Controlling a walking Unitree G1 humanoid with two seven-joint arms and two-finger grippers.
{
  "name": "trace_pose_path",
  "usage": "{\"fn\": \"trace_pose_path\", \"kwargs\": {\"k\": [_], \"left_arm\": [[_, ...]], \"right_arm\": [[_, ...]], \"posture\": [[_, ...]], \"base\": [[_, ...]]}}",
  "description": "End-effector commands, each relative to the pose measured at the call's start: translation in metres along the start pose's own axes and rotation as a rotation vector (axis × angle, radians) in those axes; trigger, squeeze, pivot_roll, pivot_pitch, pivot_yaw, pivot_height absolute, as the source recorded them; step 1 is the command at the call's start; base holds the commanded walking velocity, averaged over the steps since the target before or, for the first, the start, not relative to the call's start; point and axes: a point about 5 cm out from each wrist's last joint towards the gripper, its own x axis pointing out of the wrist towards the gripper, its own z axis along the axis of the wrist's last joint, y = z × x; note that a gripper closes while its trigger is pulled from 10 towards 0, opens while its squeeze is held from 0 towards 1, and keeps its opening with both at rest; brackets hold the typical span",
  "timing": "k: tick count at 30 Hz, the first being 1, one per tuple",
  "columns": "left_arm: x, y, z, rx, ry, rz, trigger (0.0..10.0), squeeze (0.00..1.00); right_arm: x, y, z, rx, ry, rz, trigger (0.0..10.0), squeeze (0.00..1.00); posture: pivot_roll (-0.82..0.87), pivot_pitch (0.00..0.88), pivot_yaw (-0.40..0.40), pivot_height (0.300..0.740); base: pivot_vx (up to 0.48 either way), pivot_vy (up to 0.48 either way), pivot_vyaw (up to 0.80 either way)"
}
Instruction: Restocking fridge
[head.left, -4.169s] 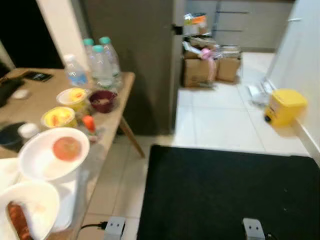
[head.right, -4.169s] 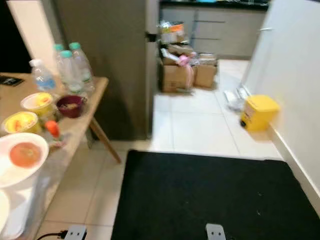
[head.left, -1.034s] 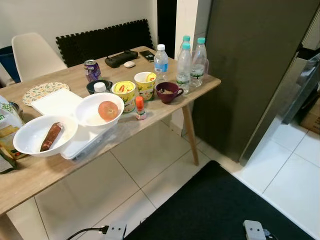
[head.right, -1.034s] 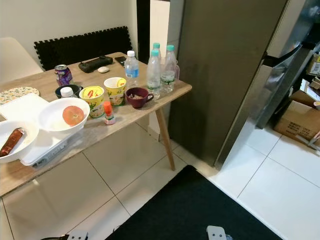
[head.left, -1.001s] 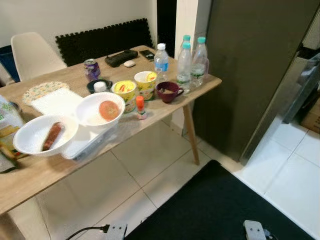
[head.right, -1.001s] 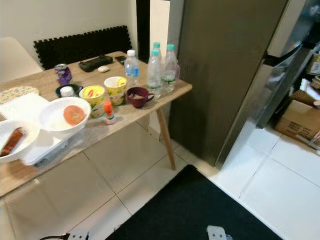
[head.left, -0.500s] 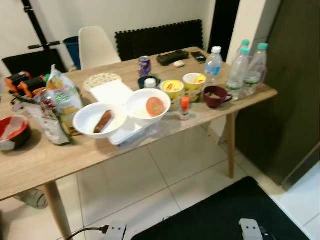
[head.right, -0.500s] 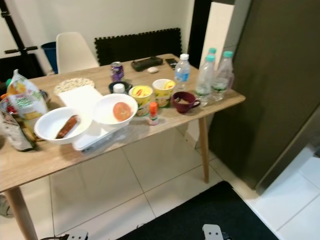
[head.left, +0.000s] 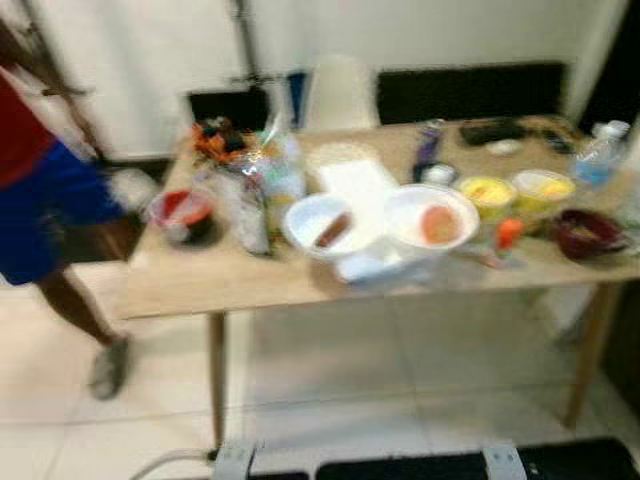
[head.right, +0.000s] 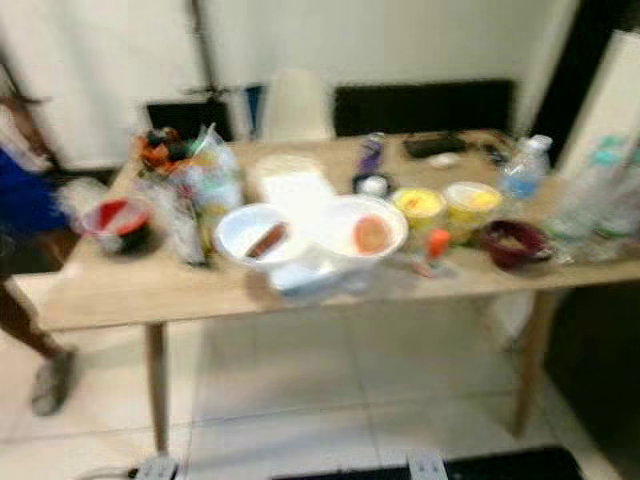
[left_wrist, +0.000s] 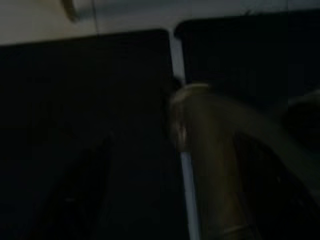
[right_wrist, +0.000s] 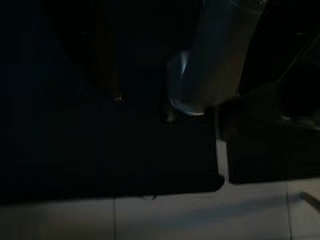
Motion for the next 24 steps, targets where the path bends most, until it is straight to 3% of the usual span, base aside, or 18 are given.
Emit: {"fn": "trace_pose_path", "kwargs": {"k": [1,9,15,20,24], "left_arm": [[0.0002,-0.0010,-0.0006,-0.002,0.002,-0.004,10.0,0.00],[0.0007,-0.0023,0.0009,0.000,-0.001,-0.008,10.0,0.00],[0.0014,-0.0056,0.0021,-0.012,-0.008,-0.034,10.0,0.00],[0.0016,-0.0060,0.0027,0.016,-0.001,-0.036,10.0,0.00],[0.0011,-0.0023,0.0042,-0.008,-0.016,-0.004,10.0,0.00]], "right_arm": [[0.0005,0.0030,-0.0018,0.002,0.006,0.008,10.0,0.00],[0.0003,0.0017,-0.0028,0.010,0.014,-0.005,10.0,0.00],[-0.0004,-0.0009,-0.0034,0.034,0.008,-0.022,10.0,0.00],[-0.0005,-0.0014,-0.0032,0.033,0.009,-0.023,10.0,0.00],[-0.0003,-0.0012,-0.0032,0.038,0.009,-0.025,10.0,0.00]], "posture": [[-0.01,0.000,-0.024,0.740],[-0.01,0.000,-0.026,0.740],[-0.01,0.000,-0.026,0.740],[-0.01,0.000,-0.028,0.740],[-0.01,0.000,-0.028,0.740]], "base": [[0.000,0.000,0.76],[0.000,0.000,0.77],[0.000,0.000,0.00],[0.000,-0.469,0.00],[0.000,-0.351,0.00]]}}
